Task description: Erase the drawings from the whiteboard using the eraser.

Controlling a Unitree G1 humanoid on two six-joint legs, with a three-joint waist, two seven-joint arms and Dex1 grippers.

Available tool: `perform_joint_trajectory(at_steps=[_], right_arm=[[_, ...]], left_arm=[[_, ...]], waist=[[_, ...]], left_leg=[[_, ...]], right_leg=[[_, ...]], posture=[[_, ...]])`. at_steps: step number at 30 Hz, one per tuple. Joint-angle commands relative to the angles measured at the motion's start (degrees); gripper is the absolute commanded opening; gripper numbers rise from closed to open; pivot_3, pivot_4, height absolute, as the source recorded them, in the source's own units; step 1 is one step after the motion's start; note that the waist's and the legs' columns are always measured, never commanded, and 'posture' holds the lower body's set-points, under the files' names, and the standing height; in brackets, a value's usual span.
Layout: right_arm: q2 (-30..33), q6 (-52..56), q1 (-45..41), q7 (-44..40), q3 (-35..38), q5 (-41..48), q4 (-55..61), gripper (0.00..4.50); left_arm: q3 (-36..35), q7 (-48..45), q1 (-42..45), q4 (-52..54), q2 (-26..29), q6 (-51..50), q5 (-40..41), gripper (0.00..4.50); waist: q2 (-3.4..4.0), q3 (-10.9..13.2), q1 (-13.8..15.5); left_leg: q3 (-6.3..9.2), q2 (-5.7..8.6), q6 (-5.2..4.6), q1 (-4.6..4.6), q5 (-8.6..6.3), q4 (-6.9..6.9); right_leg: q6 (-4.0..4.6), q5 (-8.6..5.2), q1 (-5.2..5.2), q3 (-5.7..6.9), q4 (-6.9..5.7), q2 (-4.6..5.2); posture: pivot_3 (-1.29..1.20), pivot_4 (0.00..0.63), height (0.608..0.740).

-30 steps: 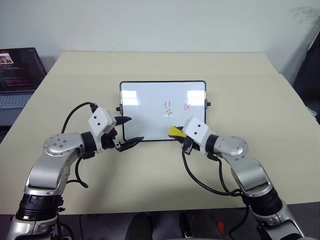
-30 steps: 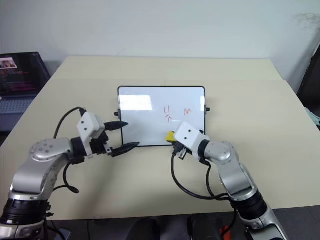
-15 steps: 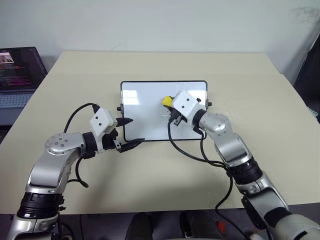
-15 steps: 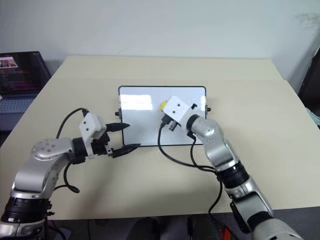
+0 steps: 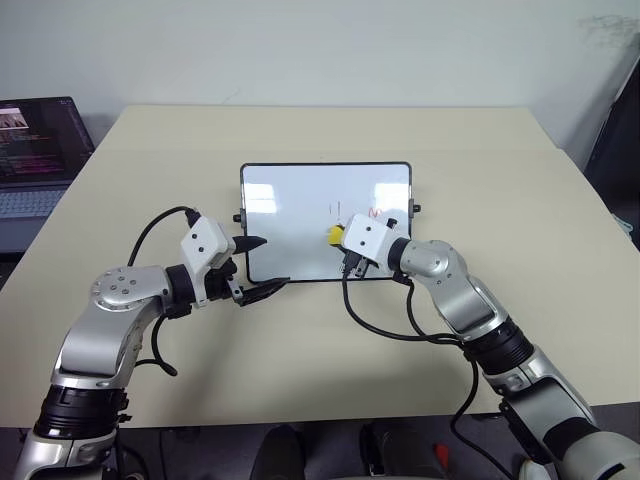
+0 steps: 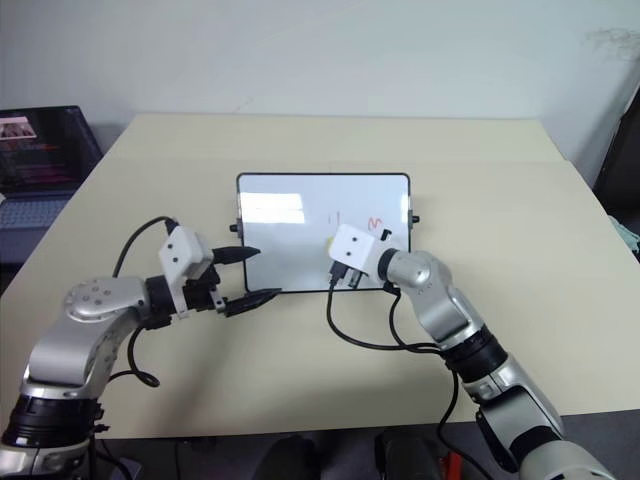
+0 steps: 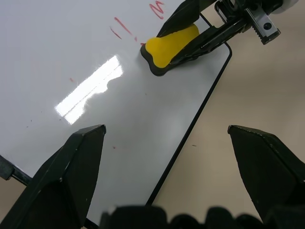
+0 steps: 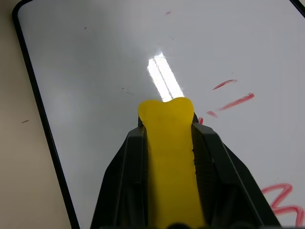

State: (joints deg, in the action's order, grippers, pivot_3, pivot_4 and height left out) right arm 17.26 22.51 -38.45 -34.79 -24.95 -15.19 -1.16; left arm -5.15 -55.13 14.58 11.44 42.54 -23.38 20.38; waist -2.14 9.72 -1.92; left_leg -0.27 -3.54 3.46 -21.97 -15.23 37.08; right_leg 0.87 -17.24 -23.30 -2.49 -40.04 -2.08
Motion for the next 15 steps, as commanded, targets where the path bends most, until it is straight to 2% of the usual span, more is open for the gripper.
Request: perform_joint_trajectory(at_steps=[1, 6, 15], right_arm=[[-0.1, -1.6, -2.0, 5.2, 2.2, -2.8, -2.5, 0.95], [-0.1, -3.3, -3.1, 7.2, 2.8, -3.2, -4.1, 0.95], [2.2, 0.0, -0.6, 0.1, 0.1, -2.4, -2.7, 0.95]], left_arm=[[-0.6, 0.0, 0.5, 1.8, 0.2, 0.5, 1.0, 4.50], [-0.4, -0.3, 0.7, 1.8, 0.2, 0.5, 1.2, 4.50], [-0.6, -0.3, 0.4, 2.0, 0.1, 0.6, 1.2, 4.50]], waist=[[0.00, 0.0, 0.0], [0.00, 0.0, 0.0], [-0.01, 0.0, 0.0]], left_leg=[[0.00, 0.00, 0.00, 0.00, 0.00, 0.00], [-0.01, 0.01, 0.00, -0.01, 0.00, 0.03], [-0.01, 0.00, 0.00, -0.01, 0.00, 0.02]], right_leg=[[0.00, 0.00, 0.00, 0.00, 0.00, 0.00], [0.00, 0.01, 0.00, -0.03, -0.01, 0.00], [0.00, 0.01, 0.01, -0.03, 0.01, 0.00]], posture=[[0.00, 0.150, 0.740], [0.00, 0.150, 0.740], [0.00, 0.150, 0.740]])
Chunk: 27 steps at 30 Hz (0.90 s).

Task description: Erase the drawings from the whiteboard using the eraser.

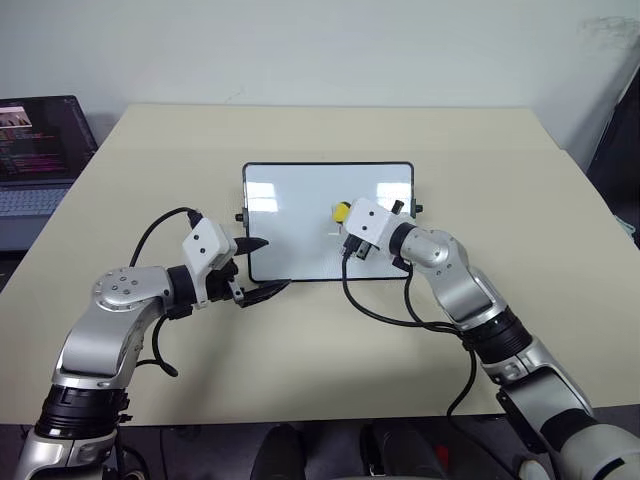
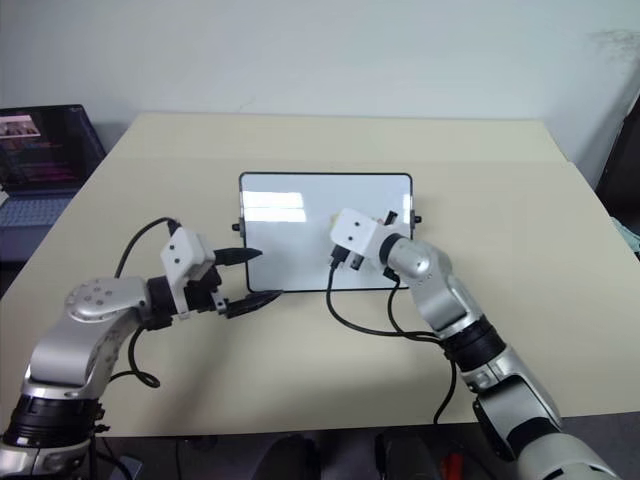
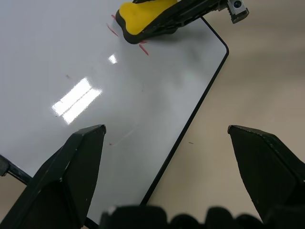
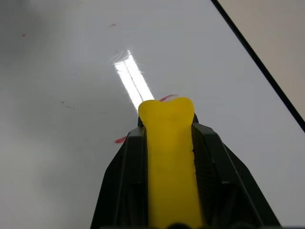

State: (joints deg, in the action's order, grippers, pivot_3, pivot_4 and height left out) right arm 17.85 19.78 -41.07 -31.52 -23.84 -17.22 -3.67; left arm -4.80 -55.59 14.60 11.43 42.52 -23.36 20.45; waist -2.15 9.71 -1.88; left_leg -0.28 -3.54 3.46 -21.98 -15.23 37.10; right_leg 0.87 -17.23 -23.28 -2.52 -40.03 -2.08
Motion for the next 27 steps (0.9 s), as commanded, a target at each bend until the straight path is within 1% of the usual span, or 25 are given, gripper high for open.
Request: perform_joint_trajectory(at_steps=[1, 4, 11, 18, 27], right_arm=[[2.0, 3.1, 2.5, -4.1, -1.2, -0.4, 0.2, 0.95], [2.4, 3.4, 3.0, -5.0, -1.3, -0.8, 0.7, 0.95], [0.2, -0.4, -0.4, 2.2, 1.6, -2.1, -1.7, 0.95], [0.0, -1.6, -0.8, 3.5, 1.6, -1.8, -2.5, 0.95], [-3.6, -2.9, -3.4, 5.5, 1.8, -1.2, -5.3, 0.95]], left_arm=[[-0.9, 0.1, 0.4, 2.0, 0.1, 0.6, 1.2, 4.50], [-0.9, 0.1, 0.4, 2.0, 0.2, 0.5, 1.2, 4.50], [-0.6, 0.0, 0.5, 2.0, 0.1, 0.4, 1.3, 4.50], [-0.6, 0.0, 0.4, 2.1, 0.1, 0.4, 1.4, 4.50], [-0.3, 0.0, 0.5, 2.1, 0.3, 0.5, 1.6, 4.50]], waist=[[0.00, 0.0, 0.0], [-0.01, 0.0, 0.0], [-0.01, 0.0, -0.1], [-0.01, 0.0, 0.0], [0.00, 0.0, -0.2]], left_leg=[[0.00, 0.00, 0.00, 0.00, 0.00, 0.00], [0.00, 0.00, 0.00, 0.02, 0.00, 0.00], [-0.01, 0.00, 0.00, 0.09, 0.01, 0.03], [-0.01, 0.00, 0.00, 0.06, 0.01, 0.03], [-0.01, -0.01, 0.00, 0.07, 0.01, 0.02]], right_leg=[[0.00, 0.00, 0.00, 0.00, 0.00, 0.00], [0.00, 0.00, 0.02, 0.01, 0.00, 0.00], [0.00, 0.00, 0.03, -0.01, -0.08, -0.01], [0.00, 0.01, 0.03, -0.01, -0.05, -0.01], [0.01, 0.01, 0.03, -0.01, -0.06, -0.01]], posture=[[0.00, 0.150, 0.740], [0.00, 0.150, 0.740], [0.00, 0.150, 0.740], [0.00, 0.150, 0.740], [0.00, 0.150, 0.740]])
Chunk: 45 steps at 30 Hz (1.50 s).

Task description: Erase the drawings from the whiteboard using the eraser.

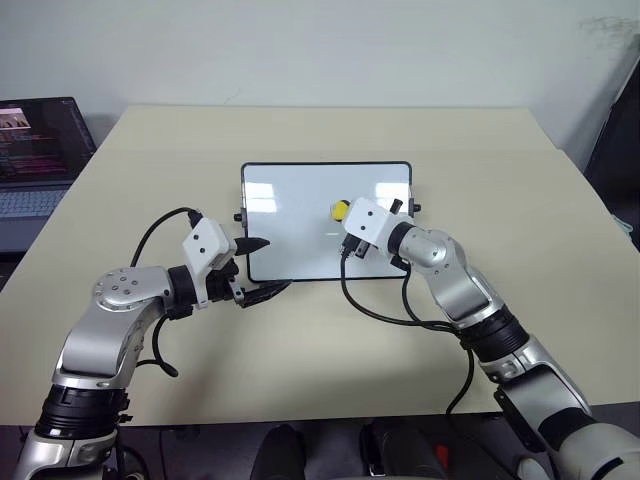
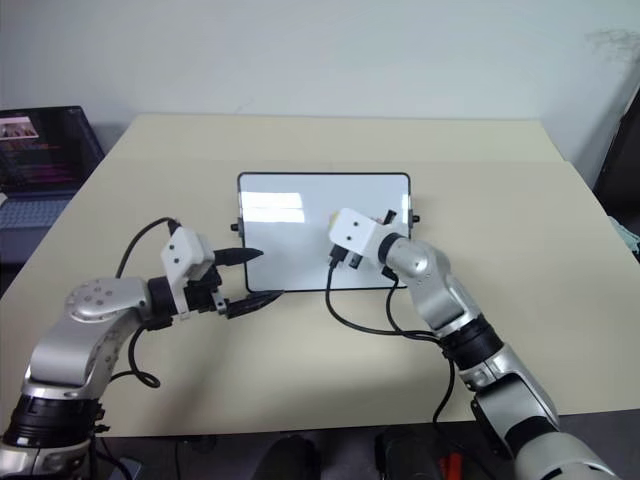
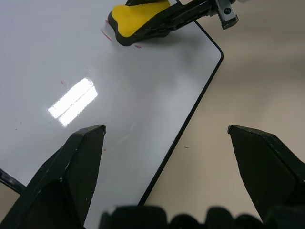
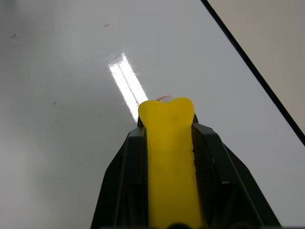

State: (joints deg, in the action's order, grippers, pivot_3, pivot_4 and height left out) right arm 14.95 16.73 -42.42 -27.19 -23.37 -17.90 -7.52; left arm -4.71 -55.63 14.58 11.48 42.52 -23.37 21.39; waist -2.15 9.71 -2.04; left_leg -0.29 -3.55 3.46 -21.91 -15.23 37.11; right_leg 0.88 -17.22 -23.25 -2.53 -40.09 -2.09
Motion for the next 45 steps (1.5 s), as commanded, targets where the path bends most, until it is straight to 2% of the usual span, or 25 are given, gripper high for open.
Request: perform_joint_trajectory(at_steps=[1, 9, 13, 16, 23, 26, 30, 32, 39, 43, 45], right_arm=[[-1.1, 0.3, -2.4, 1.0, 1.4, -0.4, -2.0, 0.95], [0.0, 3.8, -0.3, -4.8, 0.0, 0.4, -0.6, 0.95], [-1.3, 0.6, -2.8, 3.2, 2.9, -1.6, -3.0, 0.95], [-1.3, 0.0, -3.5, 4.7, 3.3, -1.6, -3.6, 0.95], [3.5, 4.8, 0.3, -5.7, -0.6, -1.4, 0.1, 0.95], [4.3, 5.7, 1.4, -7.3, -0.9, -1.5, 1.7, 0.95], [2.7, 1.5, -1.5, 1.1, 1.7, -3.8, -0.7, 0.95], [2.5, 1.2, -1.9, 1.3, 1.9, -3.4, -1.1, 0.95], [6.4, 5.2, 2.5, -10.7, -3.9, -2.6, 3.4, 0.85], [7.1, 5.9, 2.8, -12.8, -4.8, -3.3, 4.6, 0.85], [6.2, 4.4, 1.9, -10.3, -3.9, -3.9, 4.0, 0.85]], left_arm=[[-0.4, 0.0, 0.7, 2.1, 0.3, 0.4, 0.7, 4.50], [-1.0, -0.3, -0.1, 2.9, 1.0, -0.2, 1.3, 4.50], [-0.9, -0.4, 0.1, 2.7, 1.1, -0.3, 1.3, 4.50], [-0.5, -0.6, 0.3, 2.7, 0.9, -0.4, 1.3, 4.50], [0.1, -0.7, 0.7, 2.2, 0.6, -0.3, 1.2, 4.50], [0.2, -0.7, 0.9, 2.0, 0.5, -0.2, 1.2, 4.50], [0.3, -0.7, 0.8, 2.1, 0.4, -0.2, 1.2, 4.50], [0.5, -0.7, 0.9, 2.1, 0.3, -0.2, 1.2, 4.50], [0.2, -0.5, 0.7, 2.3, 0.4, -0.3, 1.3, 4.50], [0.1, -0.5, 0.7, 2.2, 0.5, -0.3, 1.3, 4.50], [0.1, -0.5, 0.7, 2.2, 0.4, -0.3, 1.4, 4.50]], waist=[[0.00, 0.0, -0.1], [0.00, 0.0, 0.0], [0.00, 0.0, 0.0], [0.01, 0.0, 0.0], [-0.01, 0.0, 0.3], [-0.01, 0.0, 0.2], [0.00, 0.0, 0.1], [0.00, 0.0, 0.1], [-0.03, 0.0, 0.2], [-0.02, 0.0, 0.1], [-0.02, 0.0, 0.1]], left_leg=[[0.00, 0.00, 0.00, 0.00, 0.00, 0.00], [0.01, 0.00, 0.00, 0.00, 0.00, -0.01], [0.02, 0.00, 0.00, 0.00, 0.00, -0.01], [0.02, 0.00, 0.00, 0.01, 0.00, 0.00], [0.02, 0.02, 0.00, -0.03, 0.00, -0.01], [0.02, 0.02, 0.00, -0.01, 0.00, -0.02], [0.02, 0.01, 0.00, 0.03, 0.00, 0.01], [0.01, 0.01, -0.01, 0.04, 0.01, 0.01], [0.02, 0.01, -0.01, 0.00, 0.01, -0.01], [0.01, 0.00, -0.01, 0.03, 0.01, -0.01], [0.02, 0.01, -0.01, 0.05, 0.01, -0.01]], right_leg=[[0.00, 0.00, 0.00, 0.00, 0.00, 0.00], [0.00, 0.00, 0.00, 0.00, 0.02, 0.00], [0.00, 0.00, 0.00, 0.01, 0.01, 0.00], [0.00, 0.00, 0.00, 0.01, -0.01, 0.00], [0.00, 0.00, 0.00, 0.02, 0.06, 0.01], [0.00, 0.00, 0.02, 0.02, 0.06, 0.01], [0.00, 0.00, 0.02, 0.01, 0.00, -0.01], [0.00, 0.00, 0.02, 0.00, -0.01, -0.01], [0.00, 0.00, 0.03, 0.01, 0.07, -0.01], [0.00, 0.00, 0.03, 0.00, 0.05, -0.01], [0.00, 0.00, 0.03, 0.01, 0.03, -0.01]], posture=[[0.00, 0.150, 0.740], [0.00, 0.150, 0.740], [0.00, 0.150, 0.740], [0.00, 0.150, 0.740], [0.00, 0.150, 0.740], [0.00, 0.150, 0.740], [0.00, 0.150, 0.740], [0.00, 0.150, 0.740], [0.00, 0.150, 0.740], [0.00, 0.150, 0.740], [0.00, 0.150, 0.740]])
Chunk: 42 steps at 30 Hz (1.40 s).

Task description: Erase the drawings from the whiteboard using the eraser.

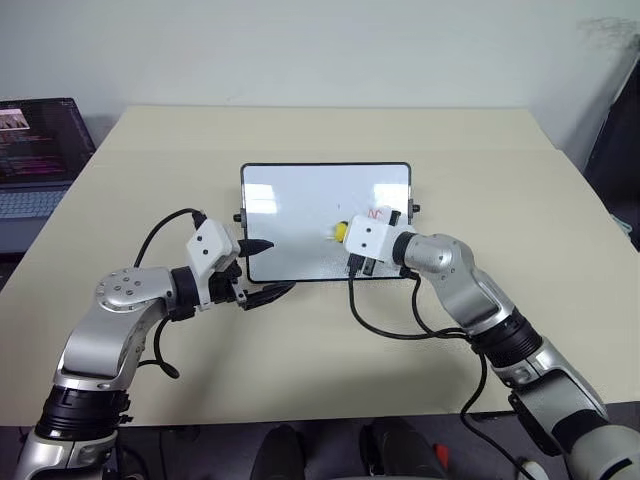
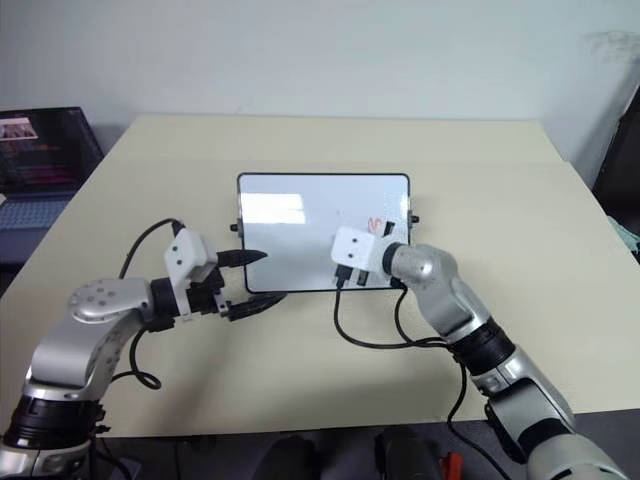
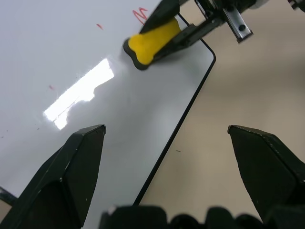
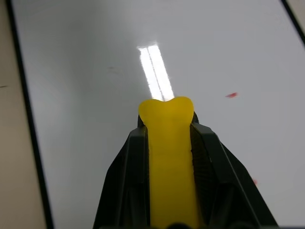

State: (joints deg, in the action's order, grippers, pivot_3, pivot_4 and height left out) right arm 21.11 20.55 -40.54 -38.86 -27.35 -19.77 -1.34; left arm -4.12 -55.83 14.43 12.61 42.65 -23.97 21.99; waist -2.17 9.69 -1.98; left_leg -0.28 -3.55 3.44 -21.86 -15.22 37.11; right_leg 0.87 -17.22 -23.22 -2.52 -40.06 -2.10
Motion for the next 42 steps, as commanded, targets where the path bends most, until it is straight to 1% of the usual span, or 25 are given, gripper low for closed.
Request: perform_joint_trajectory(at_steps=[1, 2, 4, 8, 14, 17, 20, 22, 24, 26, 29, 31, 34, 36, 40, 42], right_arm=[[-0.4, -0.2, -0.4, 2.9, 0.6, -2.2, -2.5, 0.85], [-1.0, -1.0, -1.3, 5.0, 1.4, -2.6, -3.2, 0.85], [-1.3, -1.4, -2.0, 6.1, 2.2, -2.7, -4.0, 0.85], [-0.8, 0.1, -0.8, 1.2, 0.8, -0.9, -3.3, 0.85], [-5.1, -4.7, -6.2, 10.5, 3.1, -3.0, -10.5, 0.85], [-5.5, -5.7, -7.5, 11.8, 3.6, -2.8, -12.5, 0.85], [-5.1, -4.9, -7.0, 10.0, 3.0, -2.3, -12.7, 0.85], [-3.3, -2.4, -4.6, 4.7, 1.4, -1.4, -10.4, 0.85], [-2.4, -1.3, -3.4, 2.2, 0.8, -1.2, -8.8, 0.85], [-2.7, -1.6, -3.5, 3.4, 1.7, -1.7, -8.6, 0.85], [-3.5, -3.0, -4.8, 7.6, 3.8, -2.3, -9.6, 0.85], [-3.2, -2.4, -4.6, 6.3, 3.5, -1.8, -9.5, 0.85], [-1.9, -0.6, -2.7, 1.4, 1.5, -1.3, -7.5, 0.85], [-1.9, -0.9, -2.3, 1.3, 1.4, -1.5, -7.0, 0.85], [-4.4, -4.3, -5.4, 8.6, 3.5, -2.9, -10.1, 0.85], [-5.3, -5.3, -6.9, 10.7, 4.2, -3.0, -11.6, 0.85]], left_arm=[[-0.4, -0.3, 0.8, 1.1, 0.3, 0.3, 0.8, 4.50], [-0.4, -0.3, 0.7, 1.2, 0.2, 0.3, 0.8, 4.50], [-0.3, -0.2, 0.6, 1.3, 0.2, 0.3, 0.8, 4.50], [-0.3, 0.1, 0.7, 1.3, 0.0, 0.4, 0.9, 4.50], [-0.3, 0.4, 0.2, 1.6, -0.2, 0.3, 0.9, 4.50], [-0.5, 0.3, 0.1, 1.7, 0.0, 0.2, 1.0, 4.50], [-0.6, 0.3, 0.0, 1.8, 0.0, 0.2, 1.0, 4.50], [-0.7, 0.4, 0.0, 1.8, 0.0, 0.3, 1.0, 4.50], [-0.6, 0.4, 0.0, 1.8, -0.1, 0.3, 1.1, 4.50], [-0.6, 0.4, 0.1, 1.7, -0.1, 0.2, 1.1, 4.50], [-0.5, 0.3, 0.3, 1.5, -0.2, 0.3, 1.1, 4.50], [-0.2, 0.3, 0.4, 1.6, -0.3, 0.3, 1.1, 4.50], [-0.2, 0.3, 0.4, 1.6, -0.4, 0.3, 1.1, 4.50], [-0.3, 0.3, 0.3, 1.6, -0.3, 0.3, 1.1, 4.50], [-0.4, 0.4, 0.3, 1.7, -0.2, 0.2, 1.1, 4.50], [-0.4, 0.4, 0.3, 1.8, -0.3, 0.1, 1.2, 4.50]], waist=[[0.00, 0.0, 0.0], [0.00, 0.0, 0.0], [0.01, 0.0, -0.1], [0.00, 0.0, 0.1], [0.01, 0.0, -0.7], [0.01, 0.0, -0.8], [0.01, 0.0, -0.8], [0.01, 0.0, -0.8], [0.00, 0.0, -0.4], [0.00, 0.0, -0.4], [0.00, 0.0, -0.4], [0.00, 0.0, -0.4], [0.00, 0.0, -0.4], [-0.01, 0.0, -0.2], [0.00, 0.0, -0.2], [0.01, 0.0, -0.6]], left_leg=[[0.01, 0.00, 0.00, 0.00, 0.00, 0.00], [0.01, 0.00, 0.00, 0.00, 0.00, 0.00], [-0.02, 0.00, 0.00, 0.00, 0.00, 0.02], [0.00, 0.00, 0.00, -0.01, 0.01, 0.03], [-0.05, -0.01, 0.00, 0.04, 0.01, 0.04], [-0.01, 0.00, 0.01, 0.04, 0.05, 0.04], [-0.01, -0.02, 0.01, 0.00, 0.05, 0.02], [-0.03, -0.04, 0.02, -0.01, 0.04, 0.01], [0.02, -0.04, 0.02, -0.02, 0.04, -0.01], [0.00, -0.04, 0.01, 0.00, 0.04, -0.01], [0.01, -0.03, 0.01, 0.02, 0.04, 0.00], [0.01, -0.02, 0.01, 0.02, 0.04, 0.01], [0.00, -0.03, 0.01, 0.02, 0.05, 0.03], [0.00, -0.02, 0.01, 0.01, 0.05, 0.02], [-0.01, -0.02, 0.01, 0.02, 0.05, 0.00], [-0.04, -0.02, 0.01, 0.05, 0.05, 0.02]], right_leg=[[0.00, 0.00, 0.00, 0.01, 0.00, 0.00], [0.00, 0.00, 0.00, 0.01, 0.00, 0.00], [0.00, 0.00, 0.00, -0.02, -0.01, -0.02], [0.00, 0.00, 0.00, -0.02, -0.02, -0.02], [0.01, 0.01, 0.00, -0.05, -0.06, -0.04], [0.09, 0.06, -0.01, -0.02, -0.06, -0.10], [0.09, 0.06, -0.01, -0.03, -0.02, -0.09], [0.10, 0.06, -0.01, -0.06, 0.00, -0.08], [0.09, 0.06, 0.00, -0.02, 0.01, -0.06], [0.09, 0.06, 0.00, -0.03, 0.00, -0.06], [0.09, 0.06, 0.00, -0.01, -0.02, -0.07], [0.10, 0.06, 0.00, -0.02, -0.03, -0.07], [0.09, 0.06, 0.01, -0.03, -0.03, -0.07], [0.09, 0.06, 0.01, -0.02, -0.01, -0.07], [0.09, 0.06, 0.00, -0.03, 0.00, -0.07], [0.10, 0.07, 0.00, -0.05, -0.03, -0.09]], posture=[[0.00, 0.150, 0.740], [0.00, 0.150, 0.740], [0.00, 0.150, 0.740], [0.00, 0.150, 0.740], [0.00, 0.150, 0.740], [0.00, 0.150, 0.740], [0.00, 0.150, 0.740], [0.00, 0.150, 0.740], [0.00, 0.150, 0.740], [0.00, 0.150, 0.740], [0.00, 0.150, 0.740], [0.00, 0.150, 0.740], [0.00, 0.150, 0.740], [0.00, 0.150, 0.740], [0.00, 0.150, 0.740], [0.00, 0.150, 0.740]])
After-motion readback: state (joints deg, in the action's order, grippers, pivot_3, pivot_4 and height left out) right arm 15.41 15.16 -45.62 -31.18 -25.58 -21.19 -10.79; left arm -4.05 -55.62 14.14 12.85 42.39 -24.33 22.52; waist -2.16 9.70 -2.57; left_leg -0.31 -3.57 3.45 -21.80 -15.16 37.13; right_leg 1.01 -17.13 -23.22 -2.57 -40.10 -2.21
